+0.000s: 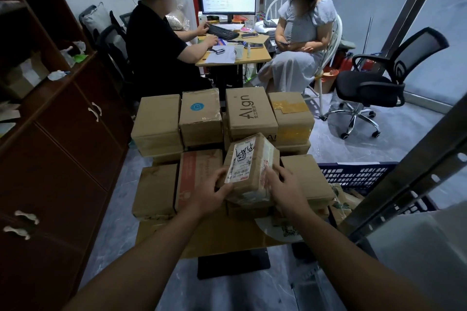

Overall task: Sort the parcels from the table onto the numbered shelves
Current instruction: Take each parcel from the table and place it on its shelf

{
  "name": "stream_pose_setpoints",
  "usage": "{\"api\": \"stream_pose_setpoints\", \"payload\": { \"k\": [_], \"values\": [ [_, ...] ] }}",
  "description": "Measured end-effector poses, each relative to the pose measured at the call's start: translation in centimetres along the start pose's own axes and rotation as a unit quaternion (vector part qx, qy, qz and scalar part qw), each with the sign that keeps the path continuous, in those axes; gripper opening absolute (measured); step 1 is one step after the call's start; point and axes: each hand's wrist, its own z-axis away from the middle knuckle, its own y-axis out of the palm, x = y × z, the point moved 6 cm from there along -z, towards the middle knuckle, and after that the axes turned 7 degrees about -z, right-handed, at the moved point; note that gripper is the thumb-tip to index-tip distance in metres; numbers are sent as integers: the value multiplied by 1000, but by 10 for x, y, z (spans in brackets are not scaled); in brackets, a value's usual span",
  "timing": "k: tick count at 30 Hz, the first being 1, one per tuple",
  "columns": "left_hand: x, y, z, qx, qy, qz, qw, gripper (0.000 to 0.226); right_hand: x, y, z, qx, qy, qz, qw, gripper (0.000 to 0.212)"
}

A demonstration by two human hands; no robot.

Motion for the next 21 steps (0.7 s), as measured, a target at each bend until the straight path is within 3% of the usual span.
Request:
{"api": "stream_pose_setpoints", "payload": {
  "k": [3, 6, 7, 11, 21],
  "values": [
    [-4, 3, 0, -6, 12, 0, 1000, 50, 11, 3, 9, 5, -5, 13, 1000, 94],
    [-12, 0, 3, -41, 43, -16, 998, 49, 25, 9, 22, 34, -7, 9, 999, 53],
    [-13, -1, 5, -51, 50, -14, 997, 49, 25, 11, 24, 47, -4, 2, 999, 50],
    [-13, -9, 11, -70, 56, 11, 996, 54, 19, 16, 26, 75, 14, -19, 997, 66],
    [-9, -21, 16, -81, 69, 0, 994, 41, 22, 29, 19, 108, 38, -43, 993, 75]
  ]
}}
